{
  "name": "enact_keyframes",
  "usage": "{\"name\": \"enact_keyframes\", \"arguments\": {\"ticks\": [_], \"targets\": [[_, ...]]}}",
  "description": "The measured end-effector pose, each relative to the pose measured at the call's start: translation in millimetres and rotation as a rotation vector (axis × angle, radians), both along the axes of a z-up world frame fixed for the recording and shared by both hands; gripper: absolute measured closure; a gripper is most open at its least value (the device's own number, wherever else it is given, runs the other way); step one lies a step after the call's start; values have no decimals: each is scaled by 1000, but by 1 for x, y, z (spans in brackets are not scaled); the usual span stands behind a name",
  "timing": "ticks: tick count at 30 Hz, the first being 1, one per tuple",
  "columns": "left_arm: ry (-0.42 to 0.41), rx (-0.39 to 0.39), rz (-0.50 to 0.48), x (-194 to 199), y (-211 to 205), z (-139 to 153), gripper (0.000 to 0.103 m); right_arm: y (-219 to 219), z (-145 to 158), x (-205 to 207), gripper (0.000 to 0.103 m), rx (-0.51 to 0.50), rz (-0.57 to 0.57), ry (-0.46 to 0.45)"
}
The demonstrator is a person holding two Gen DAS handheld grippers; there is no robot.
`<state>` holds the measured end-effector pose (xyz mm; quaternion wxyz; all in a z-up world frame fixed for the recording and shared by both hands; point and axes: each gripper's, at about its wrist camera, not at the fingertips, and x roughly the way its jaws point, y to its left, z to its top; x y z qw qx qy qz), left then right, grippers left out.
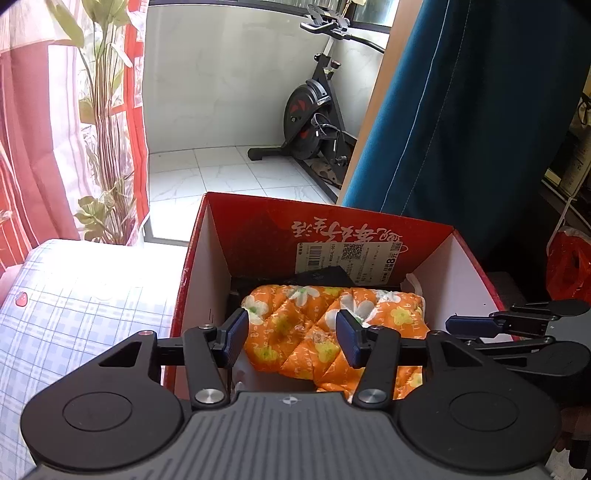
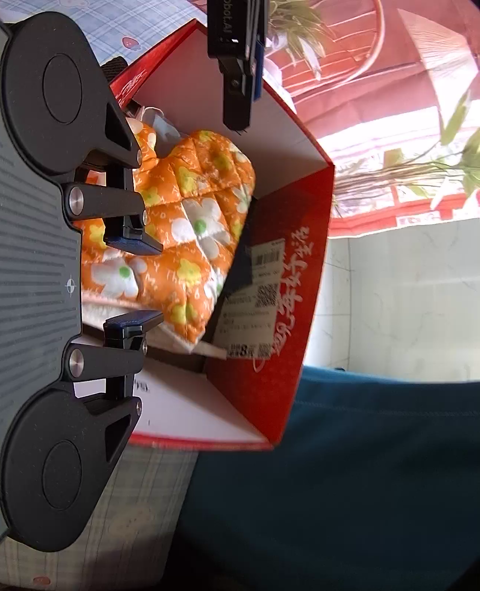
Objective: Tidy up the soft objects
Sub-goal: 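Lower the orange cloth into the box and open both grippers, then withdraw both grippers from the box toward the remaining items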
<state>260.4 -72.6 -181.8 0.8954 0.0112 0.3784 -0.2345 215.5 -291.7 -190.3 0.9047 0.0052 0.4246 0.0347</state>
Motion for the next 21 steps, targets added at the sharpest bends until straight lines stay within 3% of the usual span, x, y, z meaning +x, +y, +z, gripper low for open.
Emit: {"name": "enact_keyframes", "arguments": {"ticks": [12,21], "targets": [[-7,12,16,-61,29,20,46,2,38,-68,73,39,34,-121],[23,18,6,-99,42,2,46,18,31,-109,73,67,77,-130]]}}
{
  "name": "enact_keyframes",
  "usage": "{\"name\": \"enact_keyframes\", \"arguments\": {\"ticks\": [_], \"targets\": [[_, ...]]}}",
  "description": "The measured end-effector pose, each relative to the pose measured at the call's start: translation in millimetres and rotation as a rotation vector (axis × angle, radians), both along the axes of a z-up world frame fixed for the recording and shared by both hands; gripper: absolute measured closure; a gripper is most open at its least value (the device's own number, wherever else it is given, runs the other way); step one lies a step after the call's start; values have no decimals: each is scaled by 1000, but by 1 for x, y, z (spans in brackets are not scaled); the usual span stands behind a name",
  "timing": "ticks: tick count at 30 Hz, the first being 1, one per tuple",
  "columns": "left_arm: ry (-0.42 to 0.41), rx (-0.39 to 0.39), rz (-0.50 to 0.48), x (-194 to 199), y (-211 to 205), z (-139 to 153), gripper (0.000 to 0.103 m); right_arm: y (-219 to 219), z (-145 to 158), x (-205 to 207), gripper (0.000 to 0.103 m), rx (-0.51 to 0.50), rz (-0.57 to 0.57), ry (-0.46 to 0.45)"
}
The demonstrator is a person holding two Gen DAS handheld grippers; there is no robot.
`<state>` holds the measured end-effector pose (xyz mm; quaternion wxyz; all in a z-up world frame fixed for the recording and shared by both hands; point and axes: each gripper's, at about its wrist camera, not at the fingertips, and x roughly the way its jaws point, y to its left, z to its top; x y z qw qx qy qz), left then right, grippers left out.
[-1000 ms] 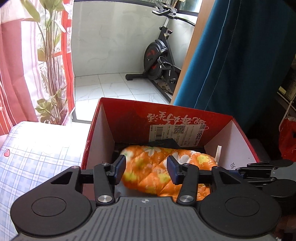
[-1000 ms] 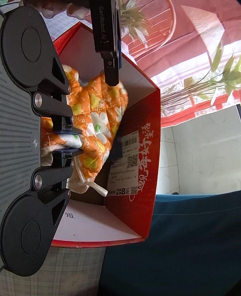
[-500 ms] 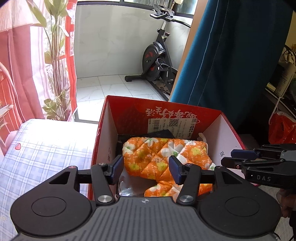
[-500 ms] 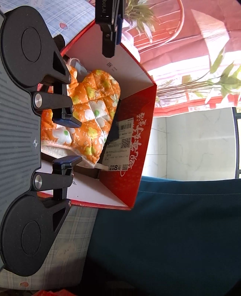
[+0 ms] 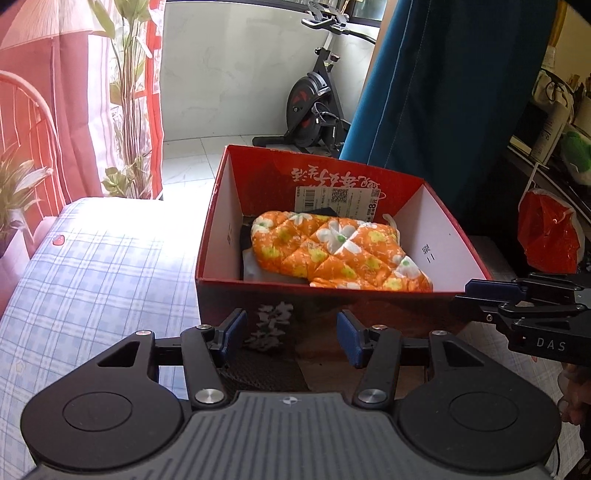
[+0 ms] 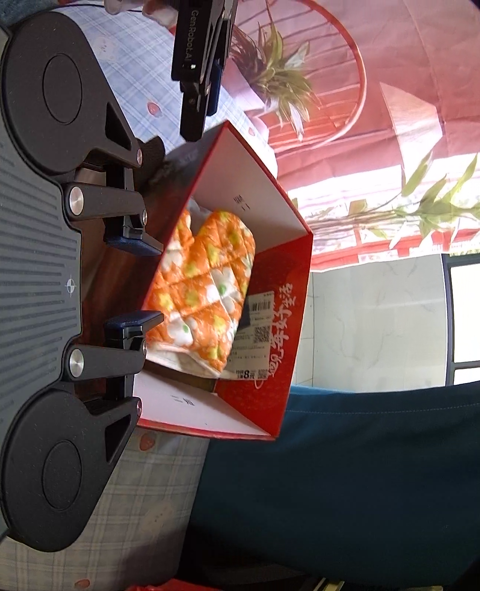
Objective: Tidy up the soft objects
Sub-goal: 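Withdraw both grippers from the box toward the remaining items, then close both grippers on the clear bag with green cable and lift it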
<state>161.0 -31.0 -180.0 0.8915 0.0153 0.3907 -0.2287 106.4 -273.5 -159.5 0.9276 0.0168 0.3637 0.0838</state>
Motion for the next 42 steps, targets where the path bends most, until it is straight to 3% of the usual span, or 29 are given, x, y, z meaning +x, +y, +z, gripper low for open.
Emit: {"name": "enact_keyframes", "arguments": {"ticks": [7,13,16,20,25,28,32,42], "targets": [[30,4,-43,-25,13,-29,46,10,-20,-33,70,-19,66,25],[46,33,-74,-33,17,-48,46,29,-50,-46,62,-125,161,82],[63,20,-86,-33,16,-54,46,38,-61,-49,51,-168,190,93],[63,19,-106,-30,12,-60,46,45,-74,-47,51,-221,210,95],[29,10,-141,-27,10,-61,46,33,-80,-37,54,-140,161,56],[-19,11,-186,-25,8,-58,46,21,-82,-31,65,-54,126,36],[-82,45,-239,-23,-3,-57,46,14,-81,-25,68,-7,113,20],[-59,26,-245,11,-29,-75,46,-1,-78,-7,71,32,58,5]]}}
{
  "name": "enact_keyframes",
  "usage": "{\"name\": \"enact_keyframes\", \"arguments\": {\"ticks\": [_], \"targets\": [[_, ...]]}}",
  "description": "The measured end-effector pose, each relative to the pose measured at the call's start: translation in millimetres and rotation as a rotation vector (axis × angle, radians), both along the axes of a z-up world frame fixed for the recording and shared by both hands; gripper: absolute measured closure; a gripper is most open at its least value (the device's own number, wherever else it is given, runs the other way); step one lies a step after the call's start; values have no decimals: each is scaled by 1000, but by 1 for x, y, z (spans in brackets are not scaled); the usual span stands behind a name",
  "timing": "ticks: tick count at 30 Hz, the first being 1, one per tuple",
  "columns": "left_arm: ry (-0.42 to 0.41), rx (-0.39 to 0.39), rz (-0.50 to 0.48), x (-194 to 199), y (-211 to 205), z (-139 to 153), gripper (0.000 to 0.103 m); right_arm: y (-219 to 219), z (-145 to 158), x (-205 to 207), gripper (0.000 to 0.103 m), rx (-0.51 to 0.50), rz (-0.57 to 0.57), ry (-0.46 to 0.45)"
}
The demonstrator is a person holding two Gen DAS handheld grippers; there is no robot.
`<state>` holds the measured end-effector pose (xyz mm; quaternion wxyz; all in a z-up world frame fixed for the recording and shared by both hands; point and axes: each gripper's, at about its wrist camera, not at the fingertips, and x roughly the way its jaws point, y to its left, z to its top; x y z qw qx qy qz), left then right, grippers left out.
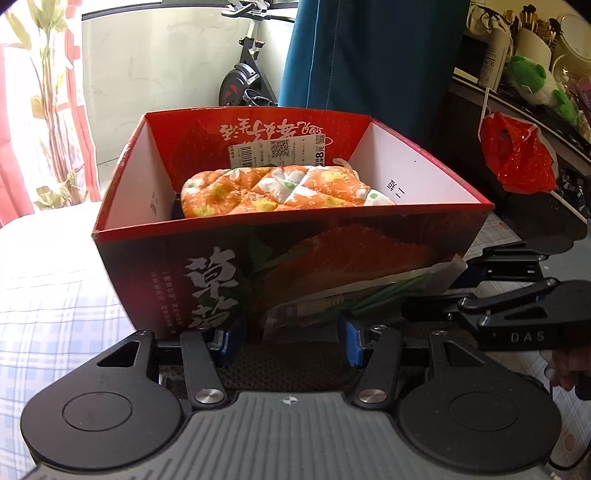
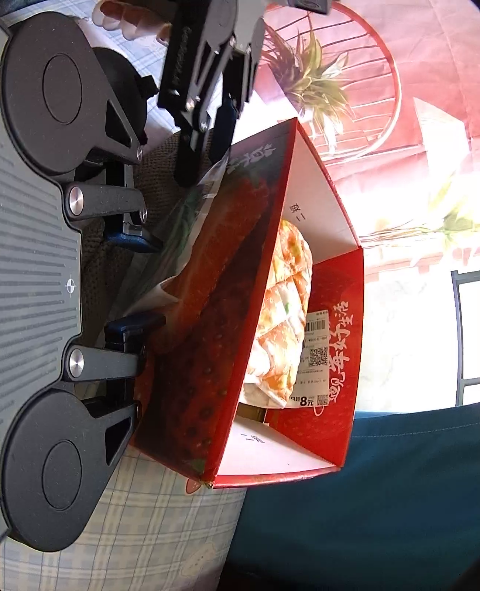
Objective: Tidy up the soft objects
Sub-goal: 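Close both grippers on the clear bag with green cable and lift it, then lower the clear bag into the box and open both grippers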
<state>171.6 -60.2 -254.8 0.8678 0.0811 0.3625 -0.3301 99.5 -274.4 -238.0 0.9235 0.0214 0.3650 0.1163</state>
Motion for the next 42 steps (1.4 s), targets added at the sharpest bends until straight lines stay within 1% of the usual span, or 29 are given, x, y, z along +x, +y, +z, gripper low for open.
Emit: {"name": "enact_keyframes", "arguments": {"ticks": [2,4,6,7,8,12,15,23,29,36,42], "targets": [[-12,15,-26,4,-4,-3,46,-1,-1,1,73,3,-5,0],[2,21,-50,6,-7,-6,47,-2,-1,3,74,6,-9,-2],[-6,27,-69,5,-9,-9,47,0,-2,3,77,3,1,-3],[-12,31,-70,4,-10,-9,47,0,-3,3,80,1,7,-1],[-17,30,-65,3,-10,-10,47,2,-3,4,81,-6,11,-1],[-30,7,-43,2,-7,-10,58,9,-2,4,83,-28,-1,-7],[-33,-11,-45,2,-3,-5,59,10,1,2,84,-30,-3,-16],[-71,-38,-38,-12,3,19,59,13,16,-7,85,-17,-6,-52],[-105,-49,-36,-20,5,37,59,14,35,-14,85,-18,-8,-87],[-147,-74,-18,-29,10,65,59,17,64,-20,85,-18,0,-140],[-180,-101,2,-32,15,90,59,18,98,-22,85,-12,13,-197]]}}
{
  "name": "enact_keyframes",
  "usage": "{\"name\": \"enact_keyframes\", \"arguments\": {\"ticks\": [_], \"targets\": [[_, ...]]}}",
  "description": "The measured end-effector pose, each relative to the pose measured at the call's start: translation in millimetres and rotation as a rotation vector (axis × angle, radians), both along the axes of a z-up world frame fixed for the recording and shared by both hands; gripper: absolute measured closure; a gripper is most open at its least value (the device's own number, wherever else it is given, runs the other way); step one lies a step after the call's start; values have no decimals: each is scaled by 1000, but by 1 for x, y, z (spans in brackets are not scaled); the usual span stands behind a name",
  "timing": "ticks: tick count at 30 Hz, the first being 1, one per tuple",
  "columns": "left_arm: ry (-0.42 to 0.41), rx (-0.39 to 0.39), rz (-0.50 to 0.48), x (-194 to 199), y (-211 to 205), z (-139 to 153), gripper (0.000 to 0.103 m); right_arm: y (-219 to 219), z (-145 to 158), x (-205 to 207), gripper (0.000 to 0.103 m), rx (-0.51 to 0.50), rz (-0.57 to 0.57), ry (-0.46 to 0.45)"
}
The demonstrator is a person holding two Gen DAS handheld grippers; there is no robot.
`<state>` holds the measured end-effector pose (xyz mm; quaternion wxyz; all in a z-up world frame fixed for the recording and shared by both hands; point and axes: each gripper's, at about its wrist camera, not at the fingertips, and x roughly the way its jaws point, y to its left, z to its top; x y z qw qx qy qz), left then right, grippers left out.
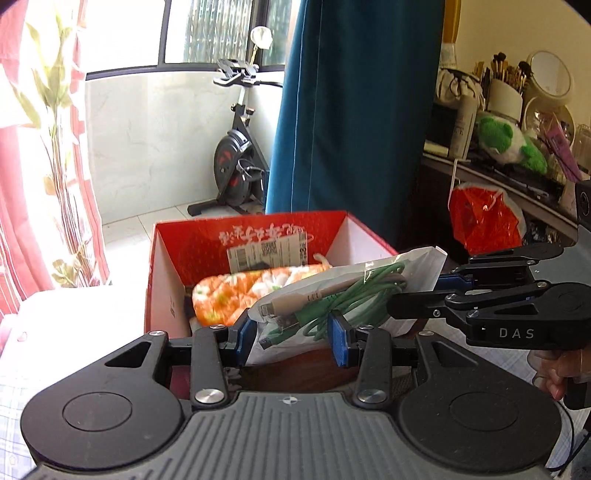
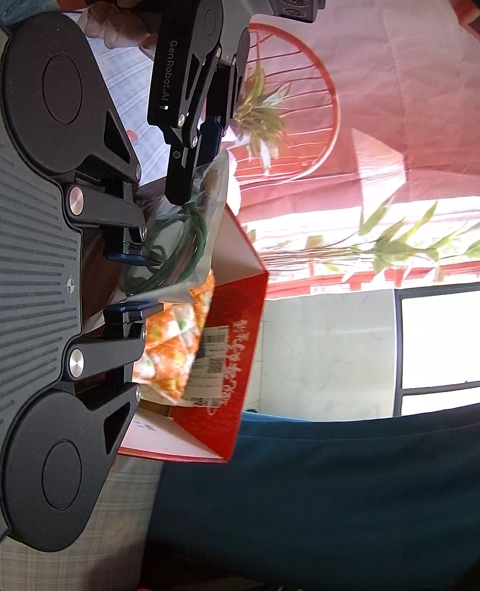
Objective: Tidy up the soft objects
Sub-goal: 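Lower the clear bag into the box and open both grippers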
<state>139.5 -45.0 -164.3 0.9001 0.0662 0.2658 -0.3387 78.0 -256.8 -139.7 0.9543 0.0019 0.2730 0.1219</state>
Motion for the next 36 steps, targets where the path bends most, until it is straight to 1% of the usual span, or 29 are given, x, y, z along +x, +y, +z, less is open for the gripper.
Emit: {"name": "enact_keyframes", "arguments": {"ticks": [9,12,14,19,23,26,30,36], "targets": [[-49,-70,30,11,2,35,58,-4,47,16,85,17,8,-86],[-37,-85,43,21,-2,40,58,-6,55,26,85,19,2,-93],[-5,-88,49,31,-6,40,58,-8,56,34,85,25,-8,-85],[104,-58,66,58,-19,24,58,-18,38,59,85,58,-42,-11],[188,-25,83,77,-28,3,58,-26,15,76,85,101,-71,64],[231,4,93,87,-33,-10,58,-29,-5,86,85,122,-93,122],[263,29,106,96,-40,-25,58,-34,-26,98,85,145,-124,181],[273,48,113,107,-45,-36,56,-37,-45,111,85,157,-156,226]]}}
